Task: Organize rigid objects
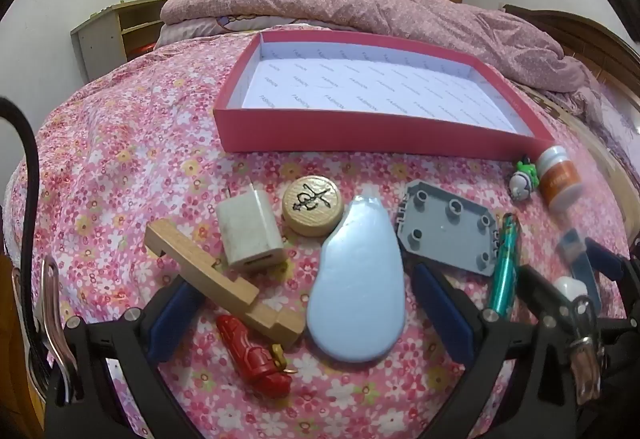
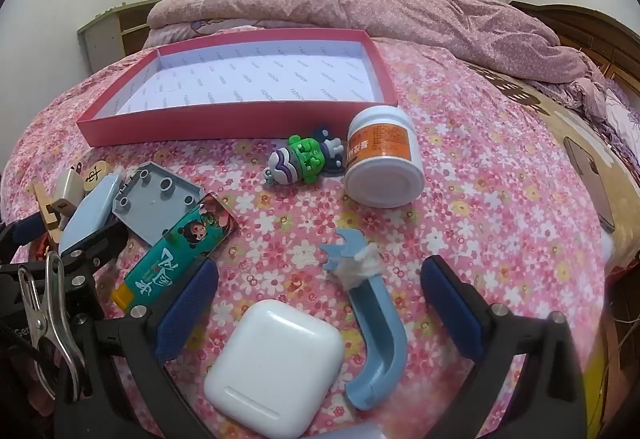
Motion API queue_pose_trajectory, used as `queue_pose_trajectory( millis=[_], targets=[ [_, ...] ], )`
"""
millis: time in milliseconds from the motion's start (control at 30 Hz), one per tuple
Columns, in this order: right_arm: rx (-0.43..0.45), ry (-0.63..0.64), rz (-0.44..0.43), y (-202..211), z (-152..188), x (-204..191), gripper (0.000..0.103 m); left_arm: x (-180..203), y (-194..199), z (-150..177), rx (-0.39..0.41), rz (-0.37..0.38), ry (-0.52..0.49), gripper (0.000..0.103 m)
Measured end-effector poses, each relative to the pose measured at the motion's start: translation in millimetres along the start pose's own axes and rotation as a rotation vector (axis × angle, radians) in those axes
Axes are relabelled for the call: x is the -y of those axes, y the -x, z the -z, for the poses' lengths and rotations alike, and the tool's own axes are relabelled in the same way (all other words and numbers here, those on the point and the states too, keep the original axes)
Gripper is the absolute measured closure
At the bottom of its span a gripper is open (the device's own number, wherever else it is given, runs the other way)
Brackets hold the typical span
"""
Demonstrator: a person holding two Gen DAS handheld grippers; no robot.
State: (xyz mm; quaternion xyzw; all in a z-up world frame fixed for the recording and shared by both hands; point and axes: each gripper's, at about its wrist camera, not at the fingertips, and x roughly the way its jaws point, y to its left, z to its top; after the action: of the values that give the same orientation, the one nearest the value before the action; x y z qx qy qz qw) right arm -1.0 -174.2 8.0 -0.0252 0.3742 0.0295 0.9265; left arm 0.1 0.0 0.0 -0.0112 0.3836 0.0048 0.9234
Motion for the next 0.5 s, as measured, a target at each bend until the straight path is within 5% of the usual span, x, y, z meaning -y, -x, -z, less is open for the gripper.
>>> queue_pose_trajectory(
  millis=[133, 167, 500],
  targets=[
    [0.002, 0.005, 0.003, 1.3, 1.2, -1.2, 0.0, 0.5, -0.6, -1.0, -0.013, -0.004, -0.004, 0.001],
    [-0.067, 0.001, -0.005, -4.4, -4.2, -0.3, 0.0, 0.6, -0.5, -1.0, -0.011, -0.004, -0.004, 0.001],
    [-0.007, -0.01, -0.019, -3.2, -4.1, 6.3, 0.0, -0.3, 1.1, -0.7, 0.005, 0.001, 0.0, 0.001]
  ],
)
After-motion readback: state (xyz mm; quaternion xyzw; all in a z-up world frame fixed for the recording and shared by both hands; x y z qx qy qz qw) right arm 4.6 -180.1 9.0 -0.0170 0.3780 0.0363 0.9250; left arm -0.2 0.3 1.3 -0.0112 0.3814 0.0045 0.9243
